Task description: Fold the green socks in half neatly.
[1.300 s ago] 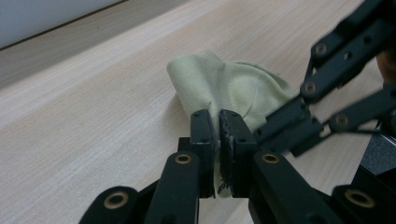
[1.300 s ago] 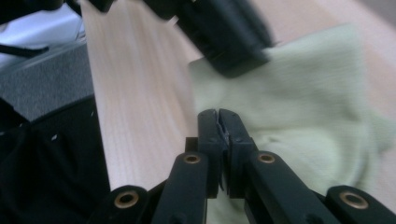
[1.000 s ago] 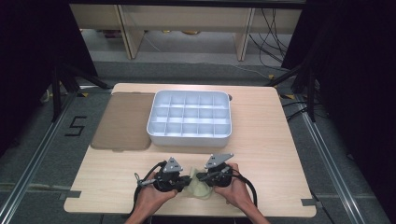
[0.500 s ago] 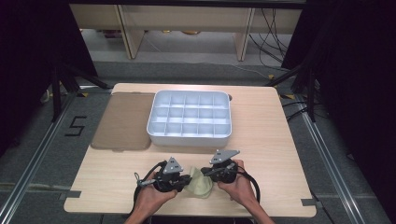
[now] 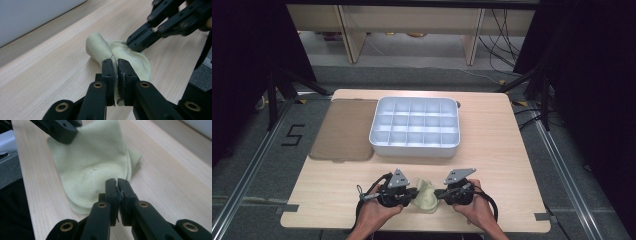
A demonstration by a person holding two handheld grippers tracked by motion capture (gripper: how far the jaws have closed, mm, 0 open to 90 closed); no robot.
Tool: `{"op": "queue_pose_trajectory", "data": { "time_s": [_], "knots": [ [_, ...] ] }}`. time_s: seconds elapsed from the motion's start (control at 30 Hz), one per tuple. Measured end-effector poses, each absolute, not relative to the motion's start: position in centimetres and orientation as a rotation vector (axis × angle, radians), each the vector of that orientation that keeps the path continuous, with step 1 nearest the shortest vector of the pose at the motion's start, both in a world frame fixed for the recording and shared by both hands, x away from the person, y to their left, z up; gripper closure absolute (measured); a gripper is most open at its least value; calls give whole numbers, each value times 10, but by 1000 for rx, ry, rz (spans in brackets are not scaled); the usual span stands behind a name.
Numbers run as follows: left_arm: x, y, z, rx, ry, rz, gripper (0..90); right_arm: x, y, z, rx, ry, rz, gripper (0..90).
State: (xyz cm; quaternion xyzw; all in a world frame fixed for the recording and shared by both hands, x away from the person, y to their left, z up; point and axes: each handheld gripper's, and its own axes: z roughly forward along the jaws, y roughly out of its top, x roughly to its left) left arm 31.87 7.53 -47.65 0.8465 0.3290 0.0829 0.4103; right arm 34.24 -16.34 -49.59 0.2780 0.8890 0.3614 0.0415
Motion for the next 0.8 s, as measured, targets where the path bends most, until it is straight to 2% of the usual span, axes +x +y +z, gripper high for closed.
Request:
{"op": "queue_pose_trajectory", "data": {
  "time_s": [0.6,0.8],
  "knots": [
    [310,43,-474,2135,726,184,831,347,-161,-499,877,2740,1128,875],
    [310,42,-474,2135,732,180,831,350,-175,-490,874,2697,1181,869]
  ]
}}
